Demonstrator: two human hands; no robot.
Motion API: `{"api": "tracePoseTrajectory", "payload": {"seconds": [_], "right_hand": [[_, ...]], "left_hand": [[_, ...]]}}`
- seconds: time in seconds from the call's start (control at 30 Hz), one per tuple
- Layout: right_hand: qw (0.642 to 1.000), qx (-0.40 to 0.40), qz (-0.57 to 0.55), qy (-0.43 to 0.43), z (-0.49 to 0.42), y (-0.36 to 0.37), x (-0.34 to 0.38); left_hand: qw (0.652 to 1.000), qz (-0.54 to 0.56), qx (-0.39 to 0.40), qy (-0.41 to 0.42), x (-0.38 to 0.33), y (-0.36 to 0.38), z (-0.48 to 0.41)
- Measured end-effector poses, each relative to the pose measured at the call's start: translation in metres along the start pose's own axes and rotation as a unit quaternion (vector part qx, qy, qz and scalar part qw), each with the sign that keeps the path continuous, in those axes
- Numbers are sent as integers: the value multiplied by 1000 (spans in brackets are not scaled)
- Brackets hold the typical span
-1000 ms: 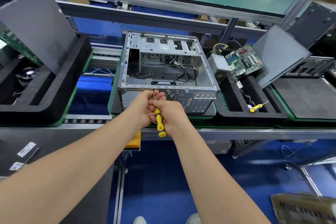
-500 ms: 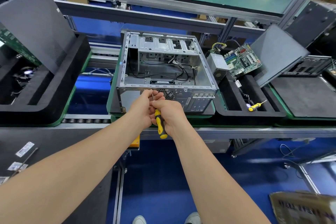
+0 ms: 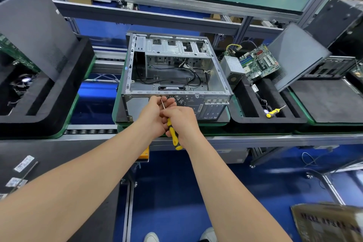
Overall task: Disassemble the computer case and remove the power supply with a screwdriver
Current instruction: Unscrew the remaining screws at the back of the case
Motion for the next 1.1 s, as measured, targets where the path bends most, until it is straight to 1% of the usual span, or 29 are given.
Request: {"api": "tracePoseTrajectory", "payload": {"seconds": [0.2, 0.27, 0.37, 0.43, 0.5, 0.57, 0.63, 0.7, 0.93, 1.1], "right_hand": [[1000, -3, 24, -15, 0, -6, 1], [1000, -1, 18, -15, 0, -8, -1], [999, -3, -1, -41, 1, -9, -4], [997, -22, -17, -68, 1, -12, -5], [993, -58, -34, -97, 2, -20, -6], [986, -108, -39, -123, 2, -33, -6], [975, -170, -30, -139, 2, -53, -8], [967, -213, -29, -139, 0, -77, -10], [944, -301, -71, -115, -17, -186, -14], [936, -334, -66, -90, -48, -268, -6]], "left_hand": [[998, 64, 9, -9, 9, 0, -3], [998, 67, 15, -9, 11, 0, -3], [999, 34, 32, -21, 15, 0, -1], [998, -6, 55, -21, 18, 3, 0], [995, -45, 85, -26, 24, 10, 4], [993, -53, 101, -24, 30, 19, 10], [994, -37, 100, -6, 38, 33, 12], [995, -29, 98, 4, 51, 50, 14], [990, -62, 121, -29, 123, 137, 12], [986, -91, 134, -47, 178, 206, -7]]}}
Point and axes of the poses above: each hand's wrist, its own z-axis away from the middle knuckle, its own y-axis out of the palm, x = y × z, the point moved 5 cm from there along -z, towards the middle knuckle, and after that the axes turned 13 degrees about y, right-handed, at the moved point
